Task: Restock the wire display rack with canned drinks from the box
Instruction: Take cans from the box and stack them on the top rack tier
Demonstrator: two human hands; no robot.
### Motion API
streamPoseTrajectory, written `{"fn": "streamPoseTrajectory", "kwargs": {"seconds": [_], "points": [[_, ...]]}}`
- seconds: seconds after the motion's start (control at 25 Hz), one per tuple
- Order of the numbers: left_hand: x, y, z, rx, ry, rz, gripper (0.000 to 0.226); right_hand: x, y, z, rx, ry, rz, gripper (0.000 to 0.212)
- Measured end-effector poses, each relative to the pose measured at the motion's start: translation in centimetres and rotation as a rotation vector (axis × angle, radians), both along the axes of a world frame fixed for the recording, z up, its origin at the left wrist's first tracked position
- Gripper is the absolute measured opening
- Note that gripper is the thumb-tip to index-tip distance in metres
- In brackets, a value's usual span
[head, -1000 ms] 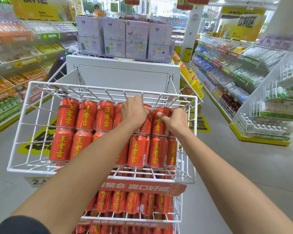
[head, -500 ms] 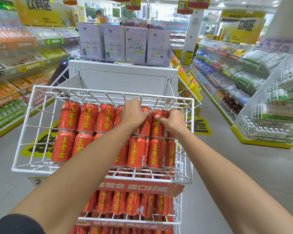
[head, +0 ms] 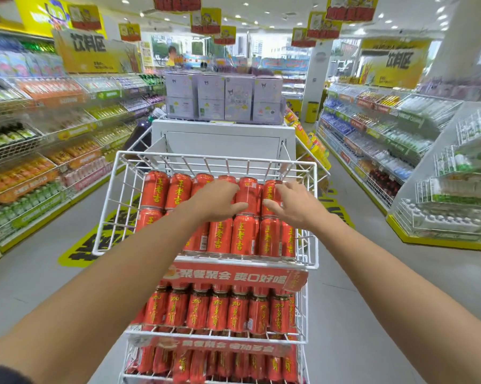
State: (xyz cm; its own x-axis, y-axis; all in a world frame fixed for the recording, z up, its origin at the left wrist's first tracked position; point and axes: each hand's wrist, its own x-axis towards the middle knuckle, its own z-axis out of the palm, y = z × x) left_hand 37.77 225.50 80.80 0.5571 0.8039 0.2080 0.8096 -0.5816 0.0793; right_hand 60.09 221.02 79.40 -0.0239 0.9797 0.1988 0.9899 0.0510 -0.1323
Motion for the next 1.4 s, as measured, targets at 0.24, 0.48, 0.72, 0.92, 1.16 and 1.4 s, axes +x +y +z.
{"fn": "streamPoseTrajectory", "kwargs": {"seconds": [0.24,0.48,0.72,0.92,1.16,1.4], "points": [[-5.2,-7.9,-0.1,0.007,0.143,-0.073,0.058,-4.7,-9.8,1.6,0.023,-0.188,0.001,0.068],[-13.6,-14.9,-2.1,0.033,0.122,-0.116,0.054,-13.1,-17.9,0.0,0.000,-0.202,-0.009,0.069],[-22.2,-19.4,-3.5,-0.032,0.114,-0.043,0.047,-22.4,-20.8,-2.5,-0.032,-0.126,0.066,0.073],[-26.3,-18.2,-5.5,-0.091,0.056,0.021,0.047,-27.0,-19.0,-4.6,-0.075,-0.086,0.162,0.066],[-24.8,-15.9,-12.5,-0.231,0.052,0.103,0.052,-26.0,-15.4,-11.0,-0.156,-0.065,0.197,0.066],[-24.1,-16.9,-23.5,-0.472,0.064,0.077,0.038,-25.0,-15.0,-23.7,-0.381,-0.014,0.191,0.067]]}}
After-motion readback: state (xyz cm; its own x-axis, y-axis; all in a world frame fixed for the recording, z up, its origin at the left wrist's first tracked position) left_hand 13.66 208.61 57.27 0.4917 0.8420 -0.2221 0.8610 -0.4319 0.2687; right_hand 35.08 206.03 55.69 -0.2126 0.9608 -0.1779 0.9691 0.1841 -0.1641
